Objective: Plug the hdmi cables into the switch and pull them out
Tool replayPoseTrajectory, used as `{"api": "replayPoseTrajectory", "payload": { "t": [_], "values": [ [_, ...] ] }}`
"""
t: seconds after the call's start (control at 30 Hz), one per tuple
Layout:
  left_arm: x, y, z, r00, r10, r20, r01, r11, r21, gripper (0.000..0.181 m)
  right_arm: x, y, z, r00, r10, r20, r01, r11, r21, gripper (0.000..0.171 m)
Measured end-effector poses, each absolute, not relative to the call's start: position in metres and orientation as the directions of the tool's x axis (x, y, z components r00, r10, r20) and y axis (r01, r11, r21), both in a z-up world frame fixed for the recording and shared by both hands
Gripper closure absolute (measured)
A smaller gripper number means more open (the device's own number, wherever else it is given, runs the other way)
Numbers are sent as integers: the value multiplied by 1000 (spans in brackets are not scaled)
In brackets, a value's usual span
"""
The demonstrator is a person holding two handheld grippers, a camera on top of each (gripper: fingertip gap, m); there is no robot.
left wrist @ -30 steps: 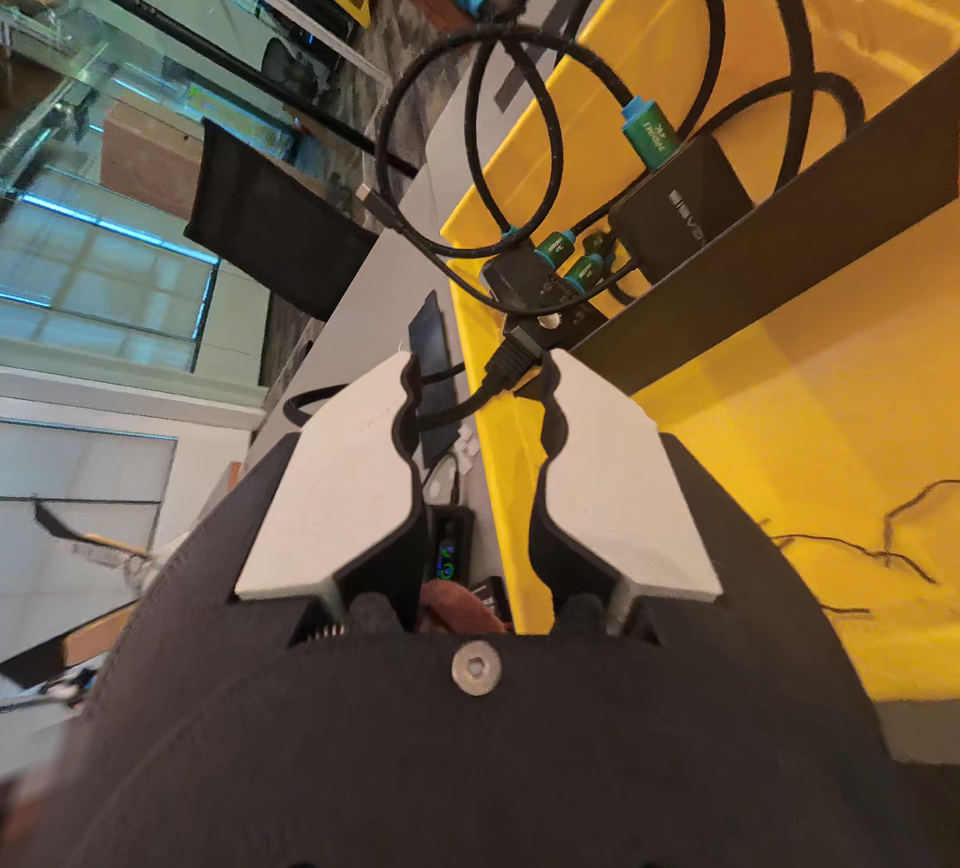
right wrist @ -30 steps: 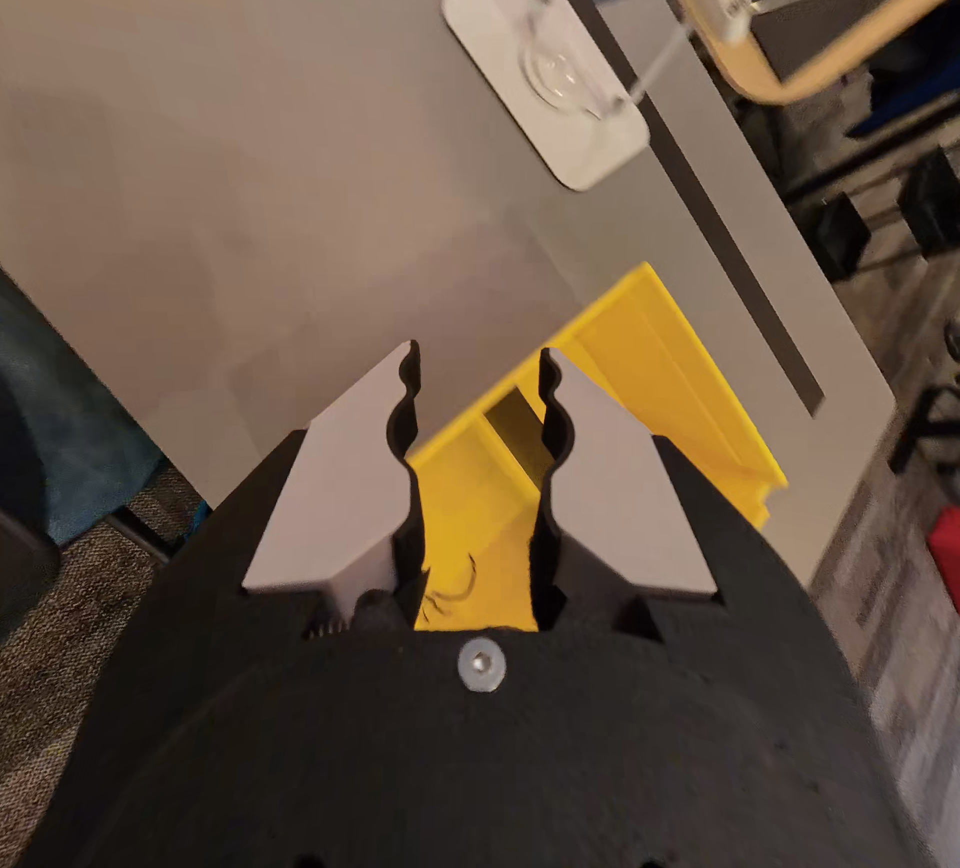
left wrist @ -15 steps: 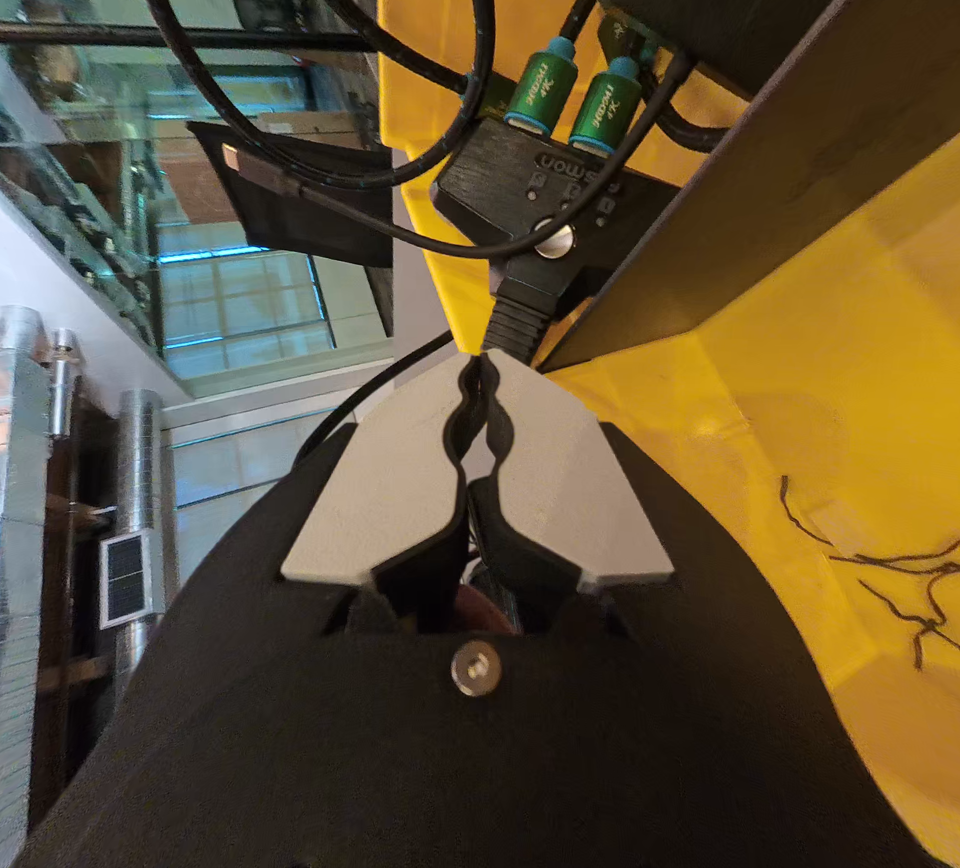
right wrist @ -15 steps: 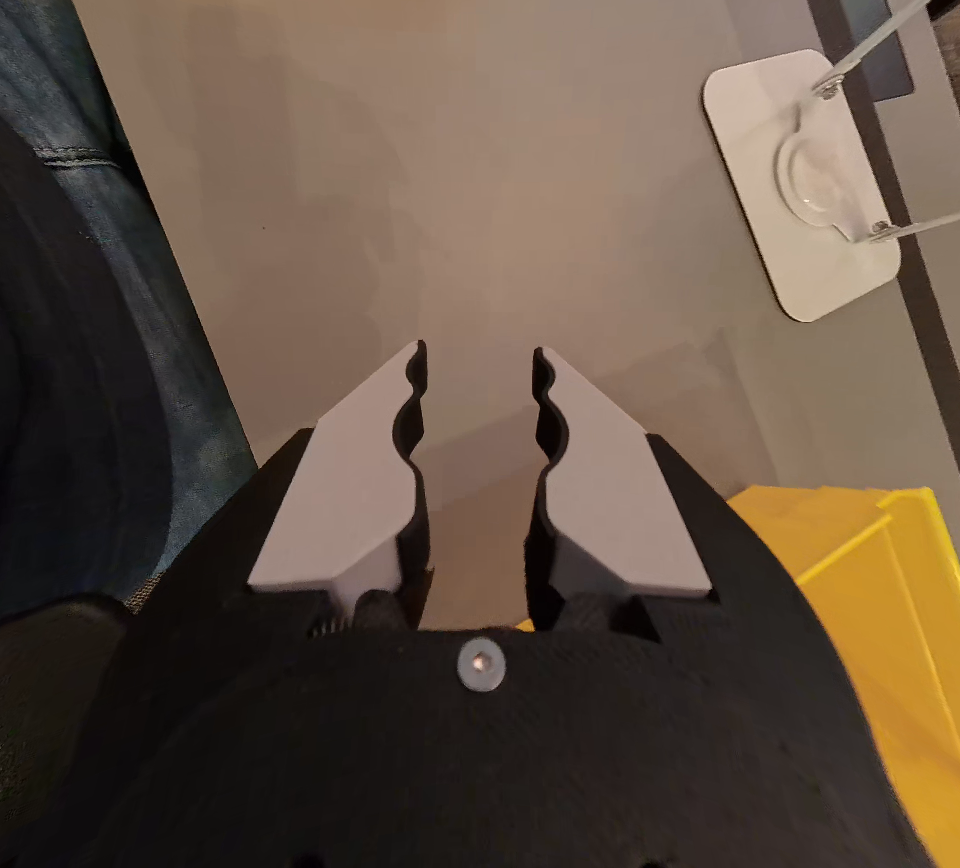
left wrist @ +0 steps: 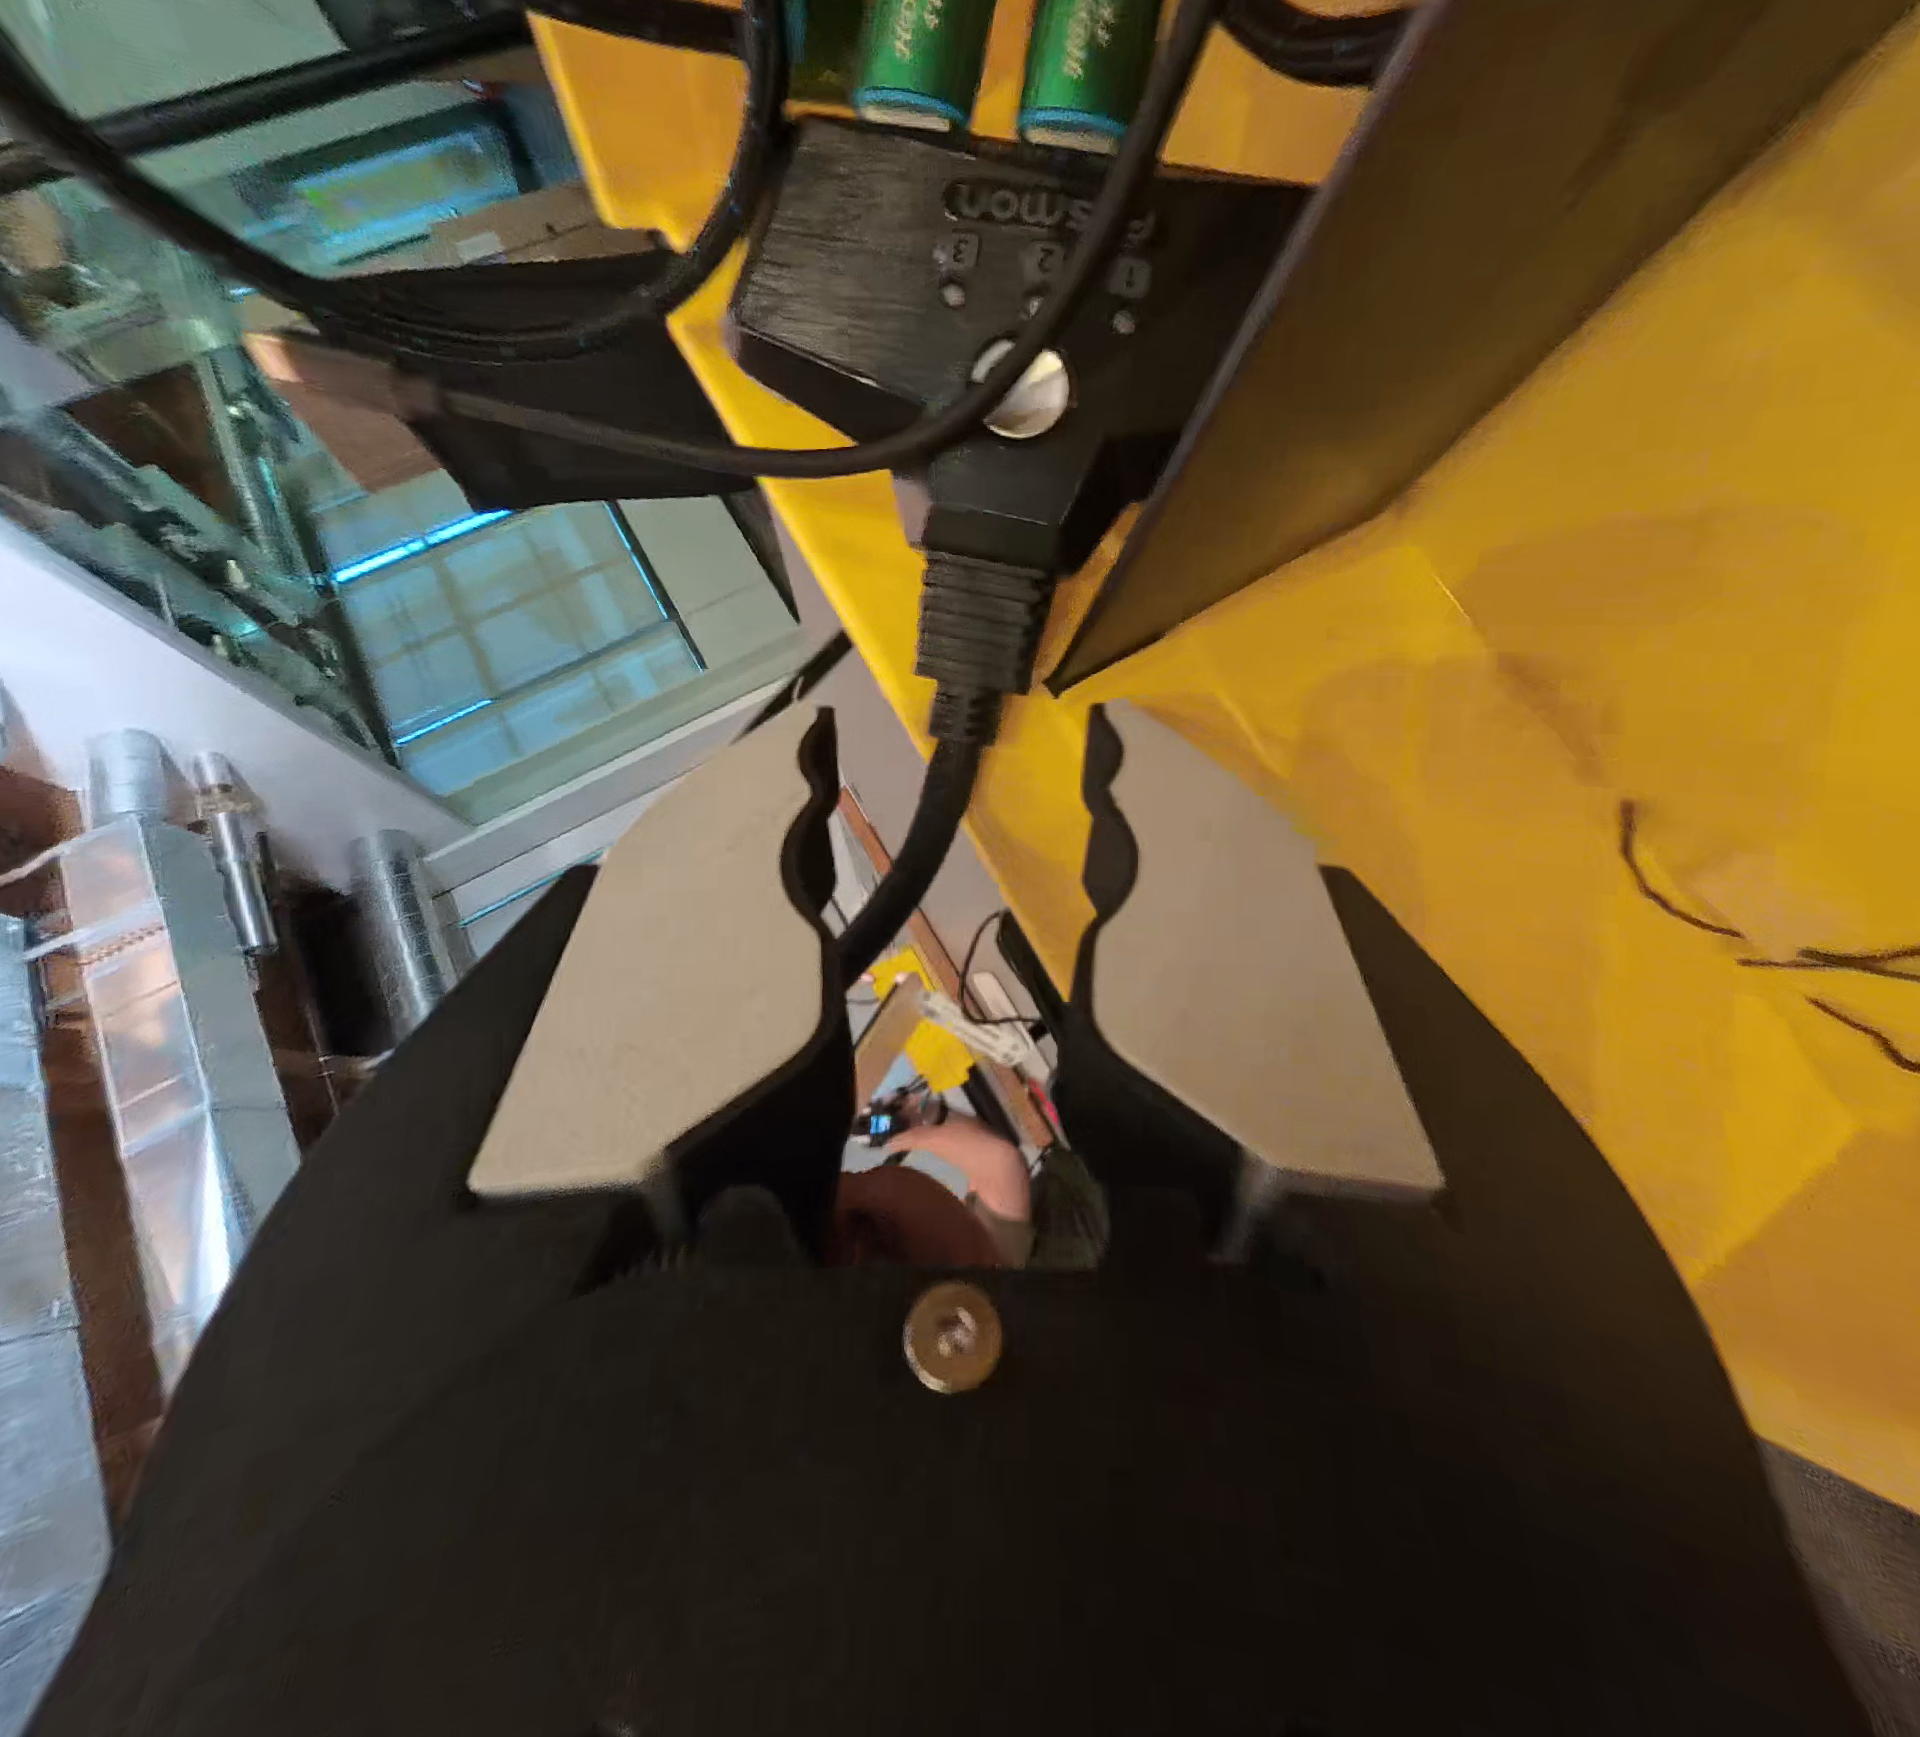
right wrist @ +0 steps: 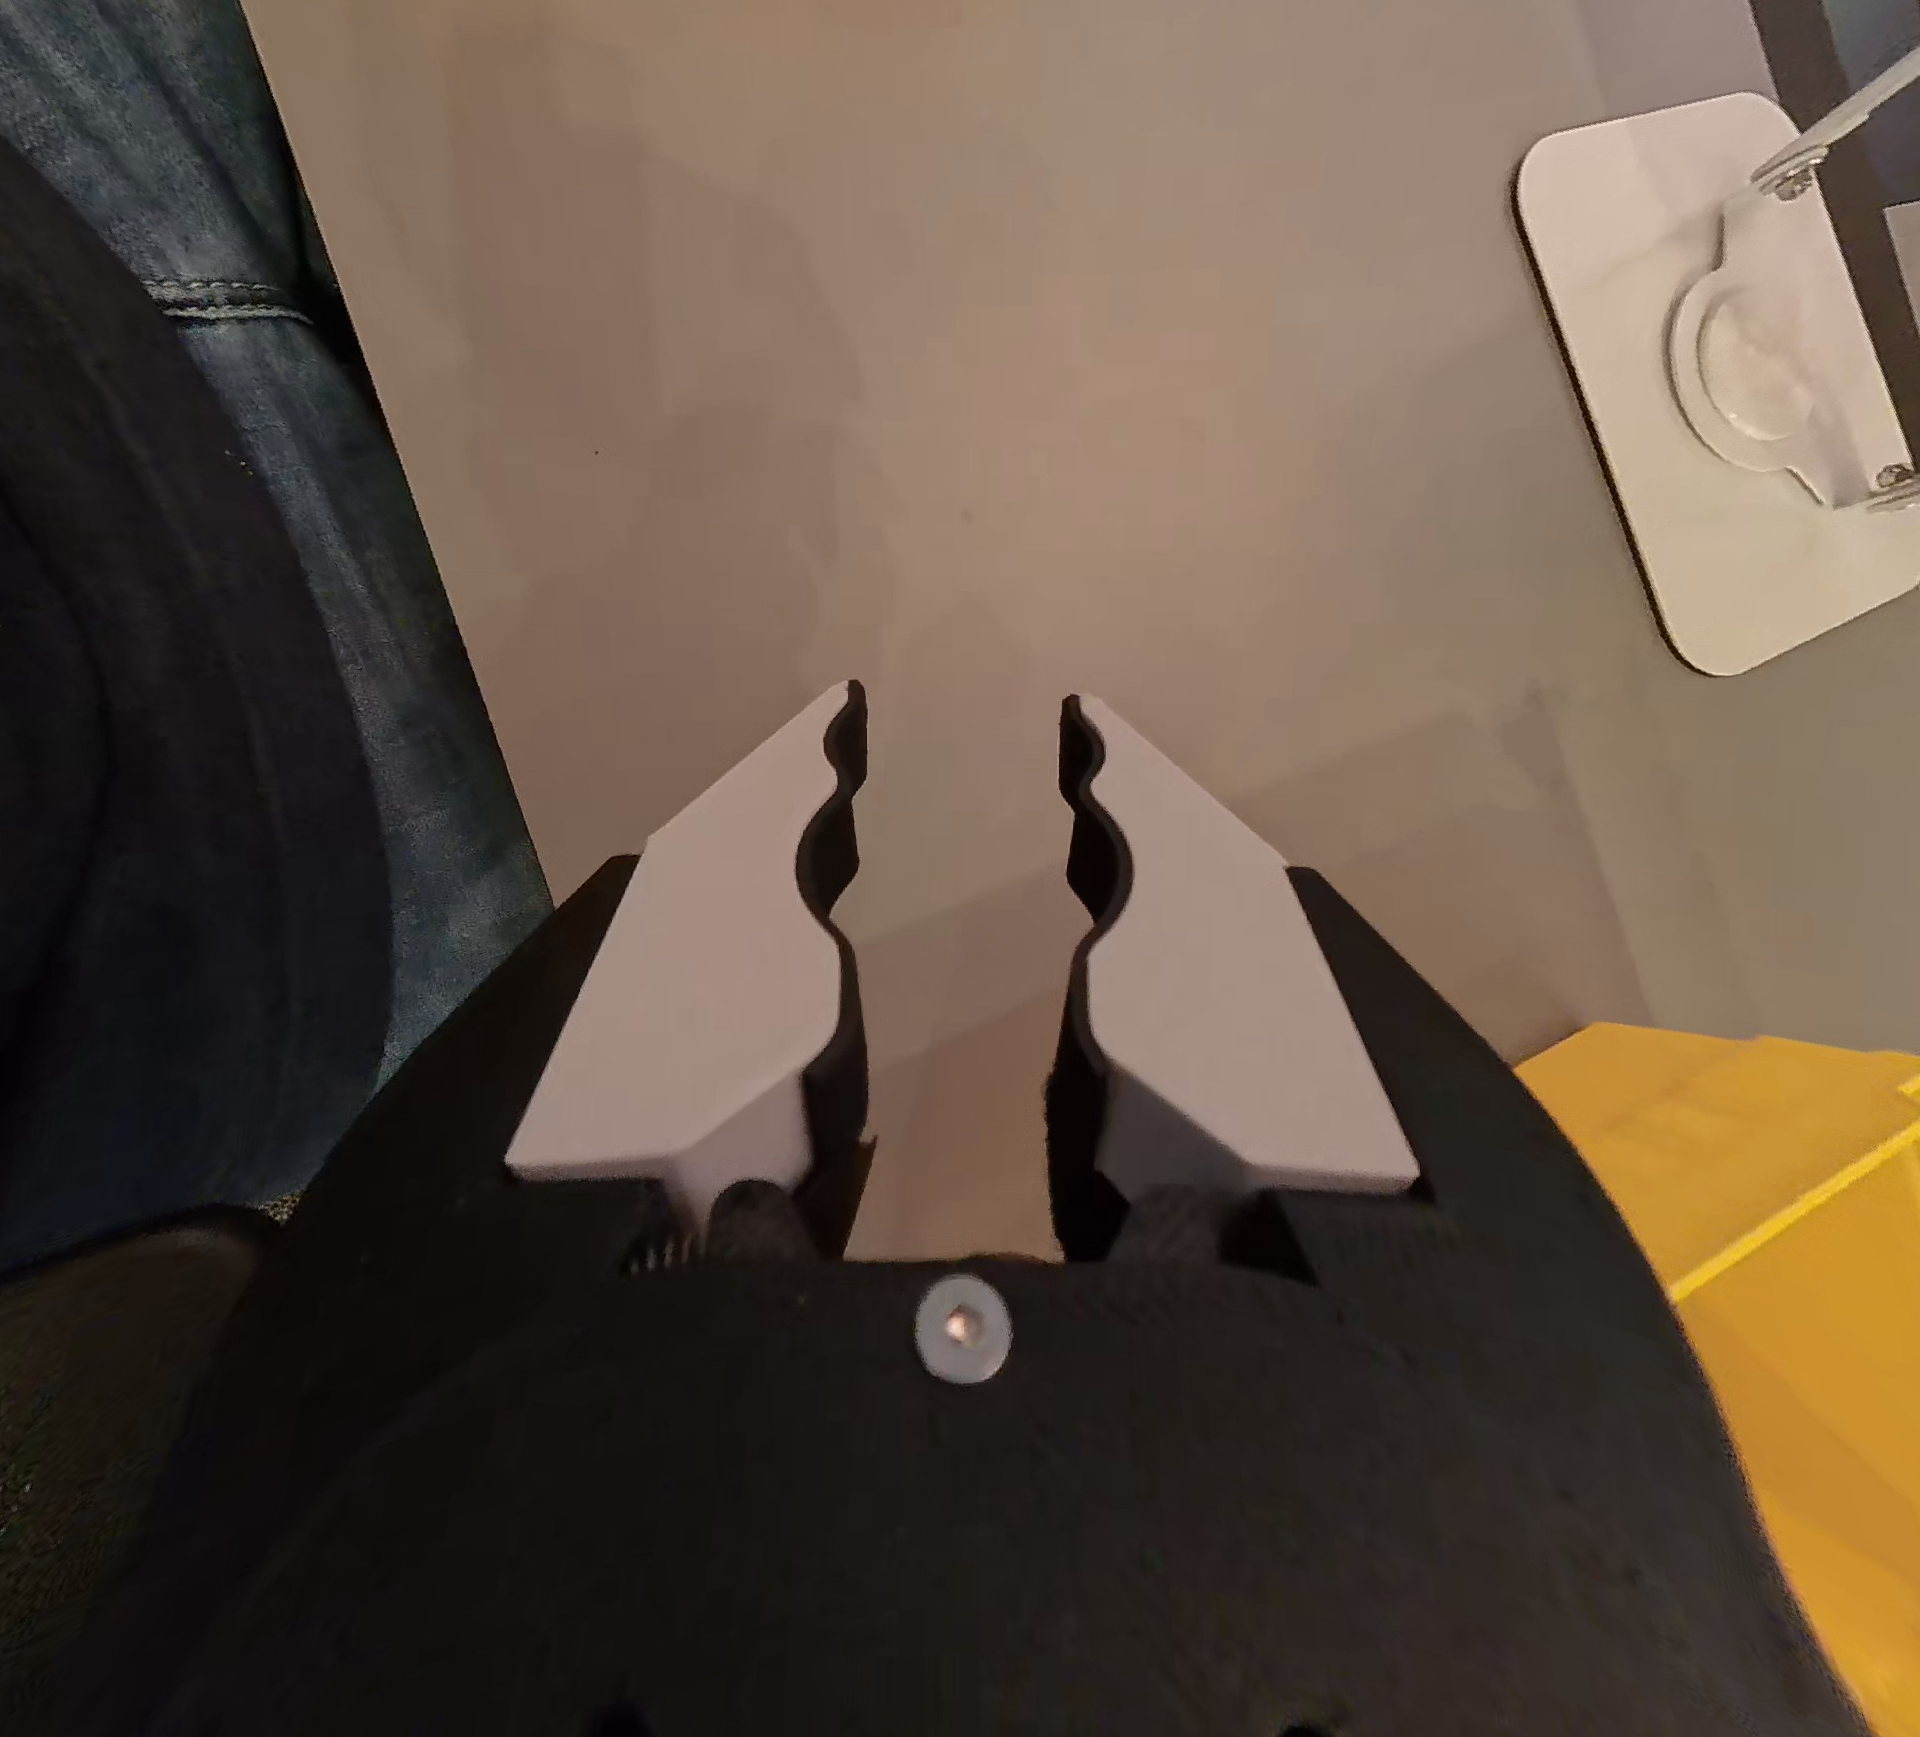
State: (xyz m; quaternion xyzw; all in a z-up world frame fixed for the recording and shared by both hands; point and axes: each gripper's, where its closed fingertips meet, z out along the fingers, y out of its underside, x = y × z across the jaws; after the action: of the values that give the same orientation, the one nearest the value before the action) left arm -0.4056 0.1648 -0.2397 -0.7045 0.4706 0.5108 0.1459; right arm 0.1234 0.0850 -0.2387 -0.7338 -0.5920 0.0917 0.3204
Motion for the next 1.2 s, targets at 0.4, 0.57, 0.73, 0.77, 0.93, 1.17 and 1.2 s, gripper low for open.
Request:
{"api": "replayPoseTrajectory", "payload": {
  "t": [0.4, 0.57, 0.73, 0.77, 0.93, 1.17, 1.2],
  "values": [
    [-411, 170, -232, 103, -545, -832, -825, -514, 234, 161, 125, 81, -244, 273, 936, 222, 803, -95, -589, 137],
    [-427, 162, -226, 135, -590, -796, -816, -522, 248, 138, 122, 80, -249, 261, 944, 202, 803, -96, -589, 138],
    [-439, 169, -234, 110, -635, -764, -786, -527, 325, 169, 112, 76, -248, 237, 949, 207, 802, -71, -593, 138],
    [-439, 172, -230, 117, -630, -768, -786, -531, 316, 174, 112, 75, -248, 234, 950, 207, 803, -69, -592, 138],
    [-438, 171, -229, 111, -621, -776, -803, -516, 298, 175, 117, 76, -249, 241, 950, 197, 800, -80, -594, 139],
    [-418, 166, -201, 171, -517, -839, -846, -513, 144, 174, 115, 76, -252, 232, 955, 185, 797, -78, -598, 140],
    [-415, 166, -195, 179, -502, -846, -851, -511, 123, 174, 115, 76, -252, 229, 956, 184, 797, -76, -599, 140]
  ]
}}
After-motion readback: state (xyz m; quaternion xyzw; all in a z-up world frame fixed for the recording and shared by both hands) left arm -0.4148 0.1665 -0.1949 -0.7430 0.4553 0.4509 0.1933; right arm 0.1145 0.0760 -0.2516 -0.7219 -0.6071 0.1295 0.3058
